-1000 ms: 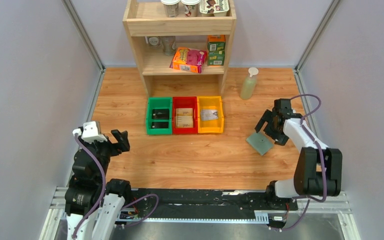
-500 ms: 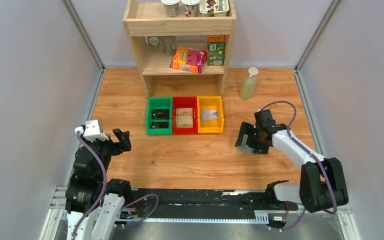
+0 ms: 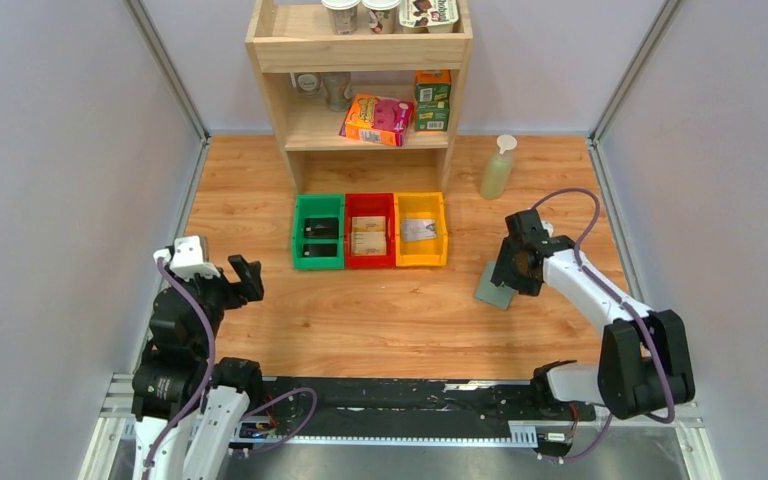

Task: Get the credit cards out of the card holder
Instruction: Move the card holder to the center of the board.

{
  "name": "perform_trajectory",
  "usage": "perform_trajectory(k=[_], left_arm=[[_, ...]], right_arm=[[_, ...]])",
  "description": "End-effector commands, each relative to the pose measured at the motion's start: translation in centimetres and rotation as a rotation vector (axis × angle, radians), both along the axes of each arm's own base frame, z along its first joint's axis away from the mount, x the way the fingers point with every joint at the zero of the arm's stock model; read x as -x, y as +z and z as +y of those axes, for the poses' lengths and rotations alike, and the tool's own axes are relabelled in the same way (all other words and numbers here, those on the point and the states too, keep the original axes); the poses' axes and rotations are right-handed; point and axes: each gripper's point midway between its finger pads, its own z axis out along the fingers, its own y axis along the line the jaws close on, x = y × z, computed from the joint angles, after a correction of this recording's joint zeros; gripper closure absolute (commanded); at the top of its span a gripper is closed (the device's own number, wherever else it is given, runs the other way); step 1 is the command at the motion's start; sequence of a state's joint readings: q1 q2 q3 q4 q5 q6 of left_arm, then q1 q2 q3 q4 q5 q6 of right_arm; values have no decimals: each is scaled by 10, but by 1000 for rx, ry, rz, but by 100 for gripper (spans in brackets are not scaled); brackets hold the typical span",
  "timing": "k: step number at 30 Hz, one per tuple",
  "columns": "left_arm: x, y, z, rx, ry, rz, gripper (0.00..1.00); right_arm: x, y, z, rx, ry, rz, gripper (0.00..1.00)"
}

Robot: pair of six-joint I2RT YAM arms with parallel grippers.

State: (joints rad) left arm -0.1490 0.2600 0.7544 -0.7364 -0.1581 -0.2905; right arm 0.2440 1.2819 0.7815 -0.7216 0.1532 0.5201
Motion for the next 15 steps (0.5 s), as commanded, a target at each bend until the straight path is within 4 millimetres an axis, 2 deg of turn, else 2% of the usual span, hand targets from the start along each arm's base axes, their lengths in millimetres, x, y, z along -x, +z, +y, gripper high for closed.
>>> perform_trajectory(k=[1, 9, 15], left_arm=[[-4, 5, -3, 16, -11, -10, 4], [-5, 3, -6, 25, -17, 3, 5], [-13, -6, -28, 73, -116, 86, 4]], right_arm=[[-23, 5, 3, 13, -30, -36, 47], [-30, -15, 10, 41, -21, 13, 50], [-25, -38, 2, 97, -29, 66, 53]])
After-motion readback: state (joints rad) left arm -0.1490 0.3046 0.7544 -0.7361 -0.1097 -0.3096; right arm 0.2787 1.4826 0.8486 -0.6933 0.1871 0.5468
